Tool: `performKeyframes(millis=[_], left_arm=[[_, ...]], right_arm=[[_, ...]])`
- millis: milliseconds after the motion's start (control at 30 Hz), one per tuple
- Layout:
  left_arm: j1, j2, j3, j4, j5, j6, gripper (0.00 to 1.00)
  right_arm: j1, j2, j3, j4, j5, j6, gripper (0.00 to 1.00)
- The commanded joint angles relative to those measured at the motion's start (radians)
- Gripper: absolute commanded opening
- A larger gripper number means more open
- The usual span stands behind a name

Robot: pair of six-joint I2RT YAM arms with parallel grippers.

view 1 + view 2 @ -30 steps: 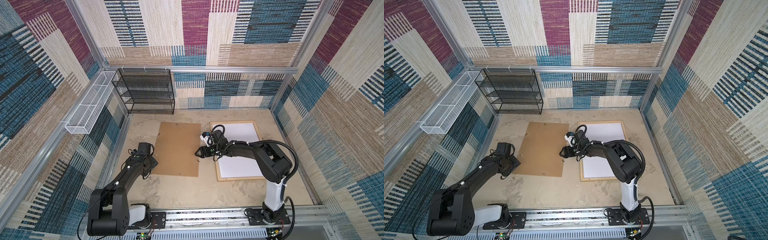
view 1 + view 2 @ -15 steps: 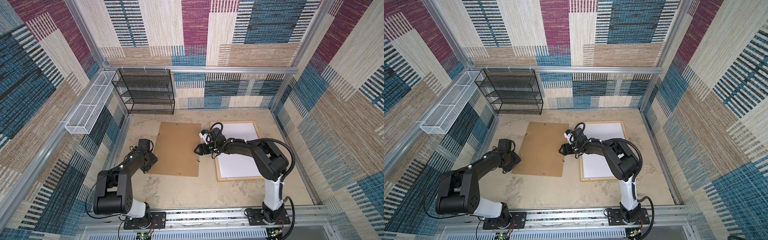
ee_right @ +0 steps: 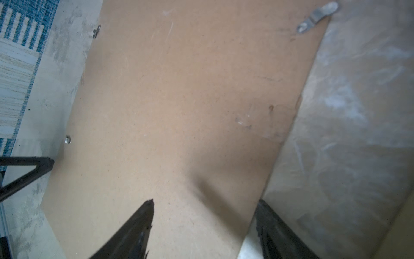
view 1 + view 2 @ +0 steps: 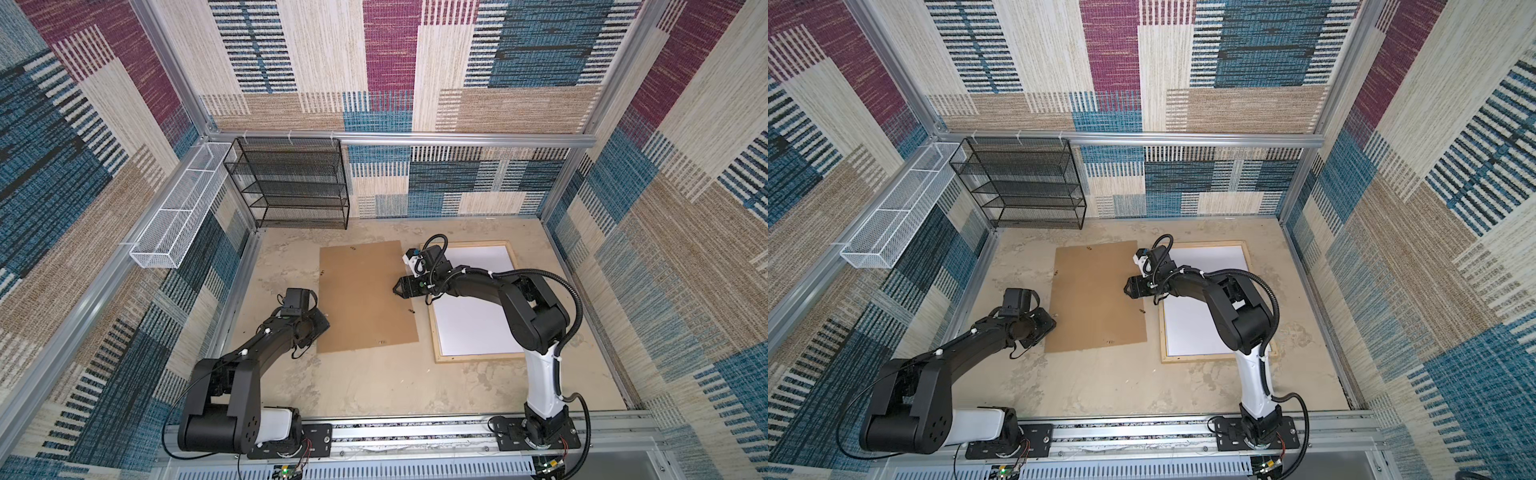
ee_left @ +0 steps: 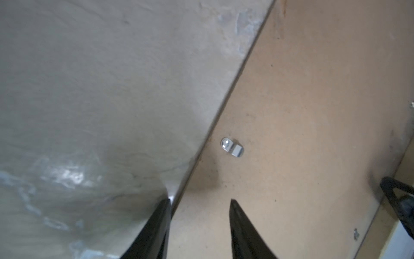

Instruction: Put the photo into the frame

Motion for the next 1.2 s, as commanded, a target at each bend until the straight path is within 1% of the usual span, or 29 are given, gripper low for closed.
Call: performKeyframes(millis=[0, 133, 267, 367, 500, 667, 800, 933, 1067, 1167], left_arm=[[-0.033, -0.035, -0.056, -0.11, 0.042, -0.052, 0.46], [-0.047, -0.091, -0.086, -0.146, 0.007, -0.04, 0.47], [-0.049, -0.126, -0.074, -0.224, -0.057, 0.008, 0.48], [-0.049, -0.135, -0.069, -0.242, -0.093, 0.041, 0.5], [-0.049, -0.109, -0.054, -0.202, -0.054, 0.073, 0.51], [-0.049, -0.022, -0.01, -0.186, -0.013, 0.103, 0.5], [-0.049, 0.067, 0.042, -0.186, 0.024, 0.133, 0.47], [-0.052, 0.126, 0.086, -0.207, 0.034, 0.163, 0.47], [-0.057, 0.151, 0.11, -0.216, 0.067, 0.183, 0.46], [-0.064, 0.116, 0.115, -0.206, 0.106, 0.186, 0.45]], right_arm=[[-0.01, 0.041, 0.024, -0.148, 0.06, -0.017, 0.74], [-0.014, 0.067, 0.062, -0.163, 0.06, -0.027, 0.73], [-0.014, 0.066, 0.057, -0.169, 0.07, -0.03, 0.73], [-0.014, 0.063, 0.046, -0.169, 0.076, -0.031, 0.73], [-0.014, 0.056, 0.029, -0.166, 0.072, -0.027, 0.73], [-0.014, 0.047, 0.015, -0.164, 0.072, -0.026, 0.73], [-0.014, 0.05, 0.017, -0.164, 0.064, -0.027, 0.73], [-0.014, 0.043, 0.009, -0.16, 0.061, -0.025, 0.73], [-0.014, 0.043, 0.001, -0.154, 0.052, -0.023, 0.73], [-0.014, 0.048, -0.003, -0.145, 0.027, -0.019, 0.73]])
